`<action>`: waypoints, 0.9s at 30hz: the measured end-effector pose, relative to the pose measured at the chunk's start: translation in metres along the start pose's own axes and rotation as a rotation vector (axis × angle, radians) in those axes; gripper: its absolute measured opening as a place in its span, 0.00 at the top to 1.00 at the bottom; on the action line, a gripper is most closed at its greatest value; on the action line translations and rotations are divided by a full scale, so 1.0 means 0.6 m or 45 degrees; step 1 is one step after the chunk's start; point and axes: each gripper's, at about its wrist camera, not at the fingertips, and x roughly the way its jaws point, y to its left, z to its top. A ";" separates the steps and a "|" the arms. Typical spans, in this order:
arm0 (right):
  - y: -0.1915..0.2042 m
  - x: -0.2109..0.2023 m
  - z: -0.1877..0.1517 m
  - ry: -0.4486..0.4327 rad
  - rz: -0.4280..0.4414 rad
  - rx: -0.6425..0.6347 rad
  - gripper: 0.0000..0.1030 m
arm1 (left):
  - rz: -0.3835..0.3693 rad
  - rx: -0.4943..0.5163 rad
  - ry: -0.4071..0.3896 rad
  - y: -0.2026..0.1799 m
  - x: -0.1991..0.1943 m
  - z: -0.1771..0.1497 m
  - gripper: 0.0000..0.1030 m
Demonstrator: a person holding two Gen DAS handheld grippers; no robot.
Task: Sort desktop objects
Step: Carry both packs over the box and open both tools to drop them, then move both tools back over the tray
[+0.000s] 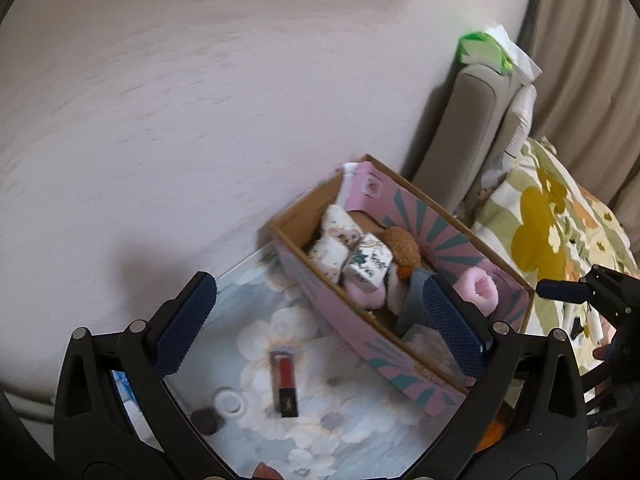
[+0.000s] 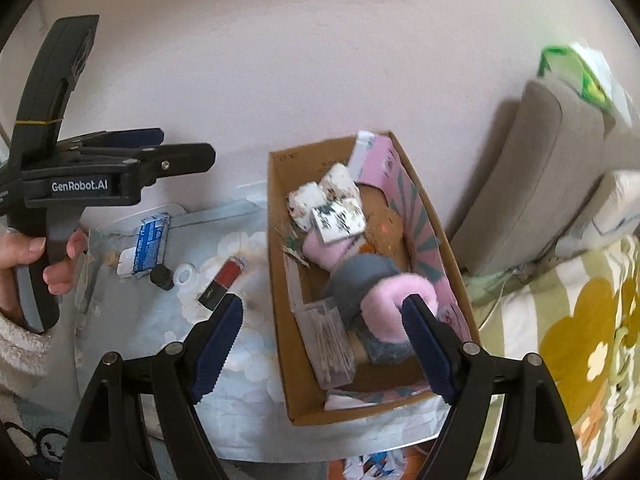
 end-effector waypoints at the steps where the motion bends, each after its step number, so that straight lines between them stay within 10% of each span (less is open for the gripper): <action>1: 0.006 -0.001 0.004 -0.004 0.013 -0.005 0.24 | 0.009 -0.012 -0.004 0.009 -0.007 -0.003 0.00; 27: 0.209 0.130 0.091 0.069 0.273 -0.279 0.24 | 0.396 -0.608 -0.028 0.338 -0.154 -0.219 0.00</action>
